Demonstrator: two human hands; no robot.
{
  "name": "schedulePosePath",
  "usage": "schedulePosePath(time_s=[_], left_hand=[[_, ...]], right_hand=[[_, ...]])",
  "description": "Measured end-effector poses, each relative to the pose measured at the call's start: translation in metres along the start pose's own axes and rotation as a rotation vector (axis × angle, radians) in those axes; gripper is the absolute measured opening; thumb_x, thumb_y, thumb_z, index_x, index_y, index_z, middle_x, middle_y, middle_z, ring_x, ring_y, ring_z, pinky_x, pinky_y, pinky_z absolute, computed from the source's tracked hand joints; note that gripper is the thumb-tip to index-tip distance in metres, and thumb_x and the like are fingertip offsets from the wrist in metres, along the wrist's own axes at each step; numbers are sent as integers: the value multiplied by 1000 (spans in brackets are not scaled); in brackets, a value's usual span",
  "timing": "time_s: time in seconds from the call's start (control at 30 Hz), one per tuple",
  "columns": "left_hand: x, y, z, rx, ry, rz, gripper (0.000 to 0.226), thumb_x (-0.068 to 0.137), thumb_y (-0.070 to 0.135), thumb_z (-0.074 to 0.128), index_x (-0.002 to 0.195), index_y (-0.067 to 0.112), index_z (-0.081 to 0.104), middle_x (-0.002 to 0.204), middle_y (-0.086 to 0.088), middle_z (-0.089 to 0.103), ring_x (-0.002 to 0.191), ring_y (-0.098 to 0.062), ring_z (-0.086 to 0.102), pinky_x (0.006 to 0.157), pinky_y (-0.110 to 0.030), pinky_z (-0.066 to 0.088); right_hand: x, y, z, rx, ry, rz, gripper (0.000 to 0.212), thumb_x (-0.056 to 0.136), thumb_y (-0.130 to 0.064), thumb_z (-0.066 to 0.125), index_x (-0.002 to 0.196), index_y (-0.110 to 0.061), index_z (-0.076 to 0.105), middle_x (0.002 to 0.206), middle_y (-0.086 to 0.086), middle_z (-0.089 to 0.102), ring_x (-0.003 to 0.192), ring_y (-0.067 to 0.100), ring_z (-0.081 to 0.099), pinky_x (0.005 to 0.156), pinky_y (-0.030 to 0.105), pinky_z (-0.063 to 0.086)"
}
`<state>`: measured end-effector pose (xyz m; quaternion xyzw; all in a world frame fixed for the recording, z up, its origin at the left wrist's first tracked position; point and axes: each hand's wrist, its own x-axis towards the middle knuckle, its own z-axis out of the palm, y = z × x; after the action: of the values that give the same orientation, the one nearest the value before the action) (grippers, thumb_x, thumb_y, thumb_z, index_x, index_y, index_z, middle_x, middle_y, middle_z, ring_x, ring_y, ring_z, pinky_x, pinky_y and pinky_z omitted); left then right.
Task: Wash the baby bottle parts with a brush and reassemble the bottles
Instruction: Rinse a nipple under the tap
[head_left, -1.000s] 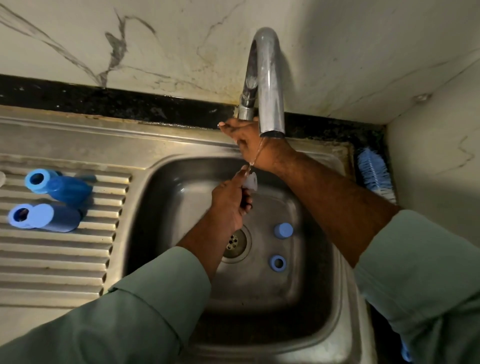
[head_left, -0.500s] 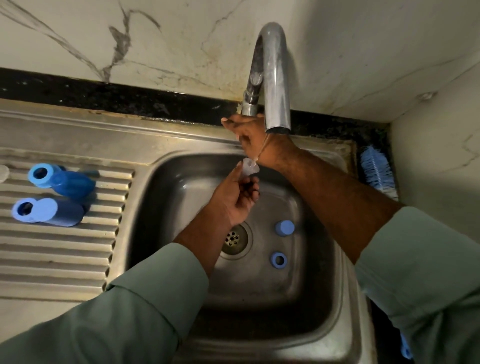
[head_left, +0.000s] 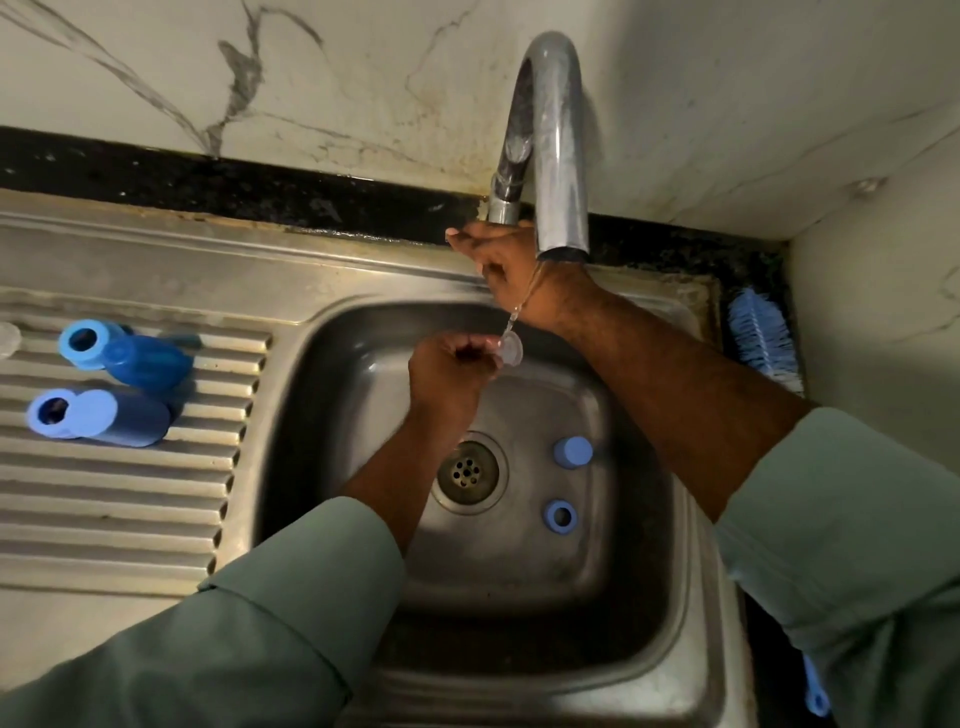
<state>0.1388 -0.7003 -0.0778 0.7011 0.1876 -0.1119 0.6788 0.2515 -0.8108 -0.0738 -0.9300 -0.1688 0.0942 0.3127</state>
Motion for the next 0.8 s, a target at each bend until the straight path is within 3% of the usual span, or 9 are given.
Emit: schedulePosePath(time_s=[0.07,0.2,0.27,0.33,0.43,0.53,0.6,0.7,0.8], left_hand=[[1,1,-2,228,34,141,22,81,-3,72,99,10,72,94,1,72,88,-9,68,84,-26,56],[-3,6,-7,426,86,386,18,83,-2,68,95,11,71,95,1,69,86,-8,63,79,-16,49],[-4,6,-10,534,72,433,17,85,0,67,97,11,73,101,-2,67,91,-10,60,80,-10,44],[-4,4,-13,643,33,462,19,87,2,65,102,11,73,107,-2,64,94,-10,58,78,-6,37],[-8,0,-17,778,-49,555,20,91,13,58,103,9,73,111,-6,62,95,-19,61,79,-20,44],[-10,-4,-23,839,-118,559,32,95,22,46,106,6,71,121,-6,59,102,-23,58,79,-23,38],[-10,-6,-25,885,-174,663,51,93,33,30,111,6,69,125,-3,56,106,-18,51,81,-21,31],[-10,2,-24,909,-236,767,56,91,39,27,106,4,69,115,-10,61,95,-21,58,74,-25,45],[-7,10,-27,996,-242,862,43,93,31,39,106,3,68,103,-16,65,81,-30,66,63,-35,57]], right_hand=[[-1,-3,-1,40,-30,33,67,81,-57,21,134,-30,53,130,8,58,115,19,57,103,27,42],[-5,2,1,308,28,-13,39,94,2,36,130,14,46,135,29,47,110,-23,45,93,-2,27],[-2,6,-1,213,33,5,42,94,-10,41,133,-2,52,135,21,52,115,-9,51,99,5,33],[2,8,4,-28,33,6,47,91,-28,43,138,-24,48,133,10,55,119,16,55,105,27,41],[4,5,8,-41,24,47,52,87,-28,47,139,-27,46,132,6,53,119,23,53,105,39,43],[2,-5,3,201,57,41,44,81,-15,50,125,-17,57,115,2,57,106,12,57,100,34,47],[-4,-16,-7,481,104,63,30,76,-11,52,105,-17,58,97,-5,55,89,-4,54,88,19,47],[-22,-26,-23,875,107,232,28,76,-7,61,94,-27,53,95,-5,57,83,6,55,68,19,46],[-36,-30,-28,1036,79,339,34,81,1,61,103,-26,57,110,-1,62,95,17,59,73,28,48]])
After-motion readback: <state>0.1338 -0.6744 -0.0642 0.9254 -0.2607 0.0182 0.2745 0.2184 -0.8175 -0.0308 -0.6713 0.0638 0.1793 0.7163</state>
